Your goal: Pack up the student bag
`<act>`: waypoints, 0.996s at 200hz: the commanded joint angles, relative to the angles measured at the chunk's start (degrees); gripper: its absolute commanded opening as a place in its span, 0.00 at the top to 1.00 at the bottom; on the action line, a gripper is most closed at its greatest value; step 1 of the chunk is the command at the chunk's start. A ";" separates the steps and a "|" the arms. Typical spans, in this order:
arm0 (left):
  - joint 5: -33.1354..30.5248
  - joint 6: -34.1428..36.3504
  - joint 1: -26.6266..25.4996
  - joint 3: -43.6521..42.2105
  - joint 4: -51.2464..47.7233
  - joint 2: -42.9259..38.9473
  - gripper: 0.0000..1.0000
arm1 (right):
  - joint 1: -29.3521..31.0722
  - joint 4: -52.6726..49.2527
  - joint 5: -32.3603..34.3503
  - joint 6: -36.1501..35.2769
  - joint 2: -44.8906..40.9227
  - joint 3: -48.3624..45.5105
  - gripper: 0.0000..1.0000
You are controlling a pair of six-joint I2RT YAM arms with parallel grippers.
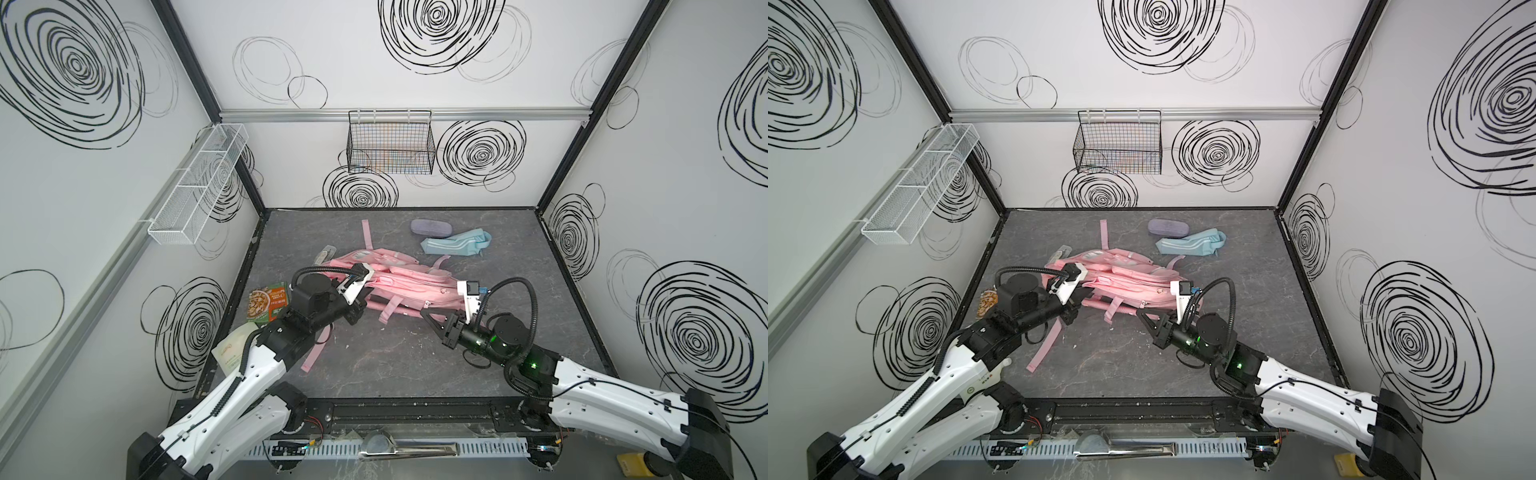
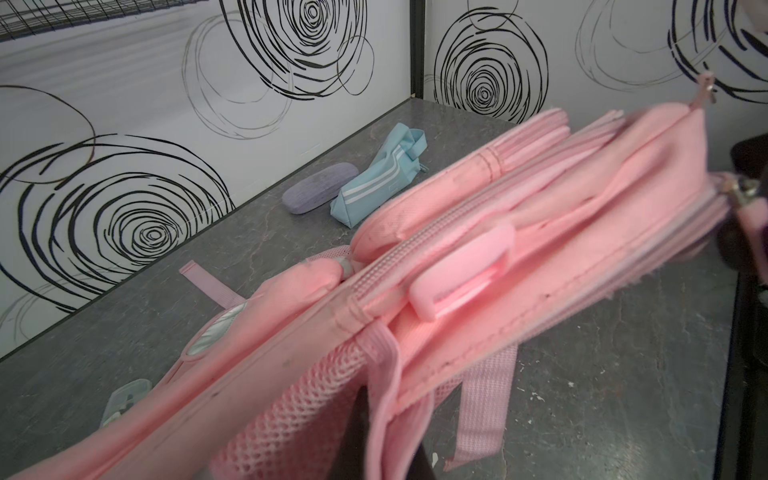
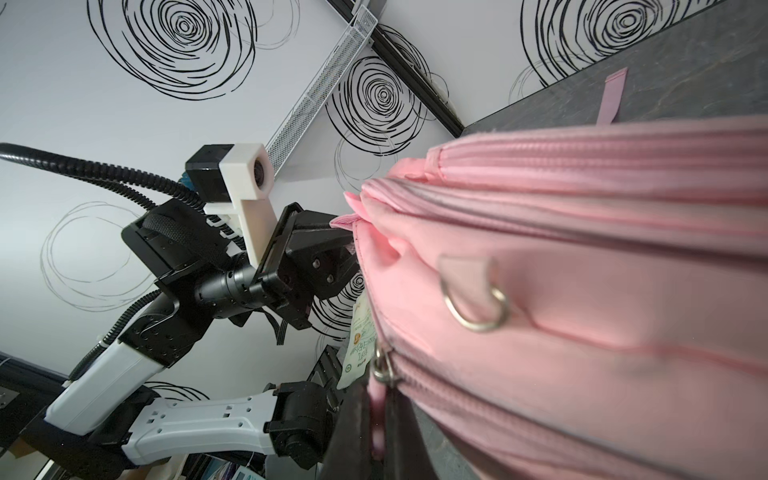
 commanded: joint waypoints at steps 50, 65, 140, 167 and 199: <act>-1.93 18.23 -8.42 2.93 -2.61 -9.74 0.40 | 0.09 6.79 -12.07 -0.86 3.27 6.96 1.00; 0.55 24.66 -12.88 4.81 -8.74 -10.90 0.42 | 0.44 8.56 -13.69 -0.19 4.51 7.18 1.00; -2.43 30.29 -26.66 6.94 -14.30 -2.76 0.45 | 1.83 8.66 -14.81 -0.95 4.77 7.39 1.00; -5.98 30.18 -26.58 5.72 -11.06 -1.19 0.46 | 2.30 8.00 -16.75 -1.51 5.19 8.06 1.00; -5.70 30.26 -25.84 4.74 -7.46 -3.96 0.50 | 2.98 8.07 -17.19 -1.46 5.36 7.23 1.00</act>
